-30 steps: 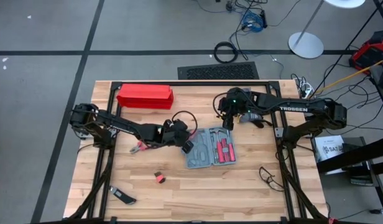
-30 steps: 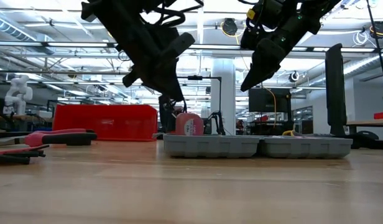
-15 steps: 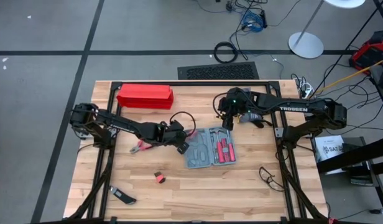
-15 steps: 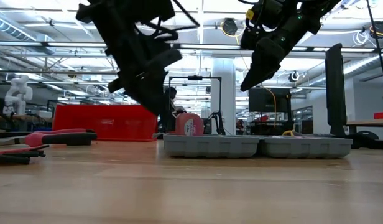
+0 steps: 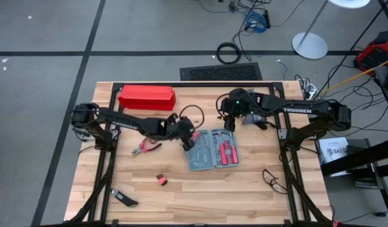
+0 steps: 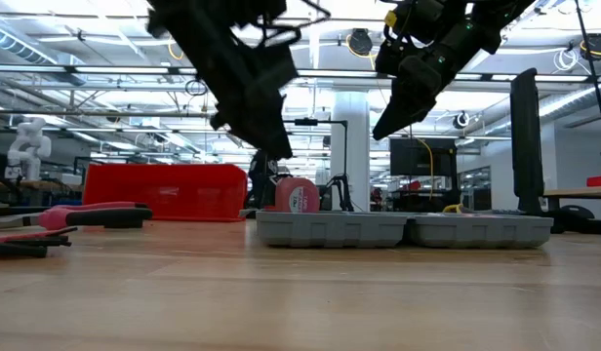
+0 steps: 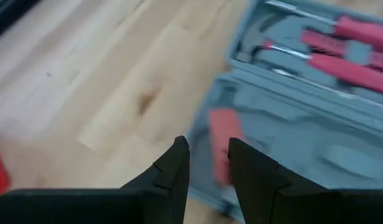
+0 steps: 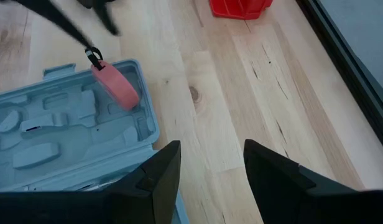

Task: Prefit tool cases
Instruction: Put the orange measuring tape into the gray pre-fit tool case

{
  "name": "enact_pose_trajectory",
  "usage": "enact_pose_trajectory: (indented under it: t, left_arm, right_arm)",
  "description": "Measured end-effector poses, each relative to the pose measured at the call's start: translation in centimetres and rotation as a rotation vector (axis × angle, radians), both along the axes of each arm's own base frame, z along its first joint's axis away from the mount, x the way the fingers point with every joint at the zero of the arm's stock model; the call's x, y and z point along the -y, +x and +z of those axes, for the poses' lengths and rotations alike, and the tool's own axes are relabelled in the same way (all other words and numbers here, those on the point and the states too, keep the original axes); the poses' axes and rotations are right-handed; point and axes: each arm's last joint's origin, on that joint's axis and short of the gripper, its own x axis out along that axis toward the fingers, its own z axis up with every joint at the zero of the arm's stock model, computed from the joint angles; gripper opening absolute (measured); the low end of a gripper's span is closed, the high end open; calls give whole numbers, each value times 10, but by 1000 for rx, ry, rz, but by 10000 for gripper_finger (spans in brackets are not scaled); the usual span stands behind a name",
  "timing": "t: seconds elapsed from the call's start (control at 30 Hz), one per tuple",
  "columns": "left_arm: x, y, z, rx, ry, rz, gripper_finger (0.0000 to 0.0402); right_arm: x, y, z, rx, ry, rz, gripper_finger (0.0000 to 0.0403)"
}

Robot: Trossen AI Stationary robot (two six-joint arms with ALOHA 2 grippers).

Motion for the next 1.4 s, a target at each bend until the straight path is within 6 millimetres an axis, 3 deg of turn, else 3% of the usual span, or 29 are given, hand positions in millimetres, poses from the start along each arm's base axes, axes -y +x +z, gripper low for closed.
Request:
enact_pose_trajectory:
  t: [0.2,0.57,0.87,1.23,1.4]
  left_arm:
    - [-14,13,-9,37,-2,-92,116]
    - [-18,10,-24,-61,7,-63,116]
    - [-18,1,-34,-173,-11,-32,116]
    - [-4,2,-32,-138,-82,-12,116]
    - [-6,2,-32,-142,-68,-21,116]
  right_arm:
    - [0,0,0,-1,12,-11,171]
    - [0,0,0,-3,14,-14,171]
    - [0,-1,0,-4,17,-17,171]
    - [0,-1,-1,-3,20,-10,171]
    - [-12,6,-17,75,164,138,170]
